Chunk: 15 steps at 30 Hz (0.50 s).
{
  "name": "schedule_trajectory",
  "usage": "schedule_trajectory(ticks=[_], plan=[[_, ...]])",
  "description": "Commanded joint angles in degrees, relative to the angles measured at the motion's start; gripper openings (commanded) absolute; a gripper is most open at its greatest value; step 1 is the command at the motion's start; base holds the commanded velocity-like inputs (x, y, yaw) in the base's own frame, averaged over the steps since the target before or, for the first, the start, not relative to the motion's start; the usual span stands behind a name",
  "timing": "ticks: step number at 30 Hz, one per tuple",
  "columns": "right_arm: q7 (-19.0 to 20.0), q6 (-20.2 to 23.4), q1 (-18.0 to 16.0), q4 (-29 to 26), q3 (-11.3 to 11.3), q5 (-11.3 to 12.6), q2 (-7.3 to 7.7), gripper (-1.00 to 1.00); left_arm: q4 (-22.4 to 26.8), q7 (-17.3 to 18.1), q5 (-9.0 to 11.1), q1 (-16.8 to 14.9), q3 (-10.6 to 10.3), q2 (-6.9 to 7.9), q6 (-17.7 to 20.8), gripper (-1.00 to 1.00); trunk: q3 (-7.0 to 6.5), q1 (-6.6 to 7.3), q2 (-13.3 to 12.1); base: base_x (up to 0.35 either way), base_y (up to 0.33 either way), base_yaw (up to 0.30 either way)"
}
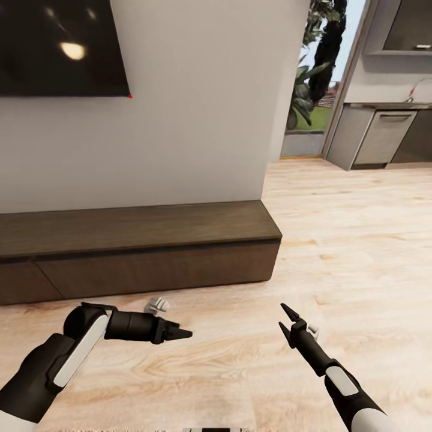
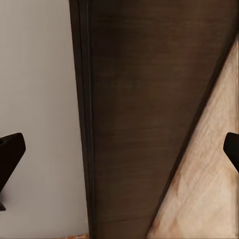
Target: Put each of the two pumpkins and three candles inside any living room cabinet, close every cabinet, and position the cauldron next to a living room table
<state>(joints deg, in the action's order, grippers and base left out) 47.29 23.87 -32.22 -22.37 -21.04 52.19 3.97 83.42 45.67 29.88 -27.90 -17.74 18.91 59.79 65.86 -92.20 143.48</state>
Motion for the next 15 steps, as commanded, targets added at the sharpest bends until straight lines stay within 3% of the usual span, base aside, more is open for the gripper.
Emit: schedule_trajectory(ticks=[1,6,15], plan=[[0.1,0.5,0.0,0.0,-0.1,0.4,-0.01,1.00,0.5,1.6,0.0,0.0,0.2,0.75,0.2,1.00,0.28,-0.01,0.0,0.000,0.000,0.000],[0.0,0.5,0.0,0.1,-0.2,0.4,0.04,1.00,1.2,6.5,0.0,0.0,0.8,1.80,0.2,1.00,1.38,-0.14,0.1,0.000,0.000,0.000],[-0.1,0.8,0.0,0.5,-0.2,0.4,0.07,1.00,3.6,9.6,0.0,0.2,1.3,2.08,0.2,1.00,2.05,-0.22,0.1,0.000,0.000,0.000]])
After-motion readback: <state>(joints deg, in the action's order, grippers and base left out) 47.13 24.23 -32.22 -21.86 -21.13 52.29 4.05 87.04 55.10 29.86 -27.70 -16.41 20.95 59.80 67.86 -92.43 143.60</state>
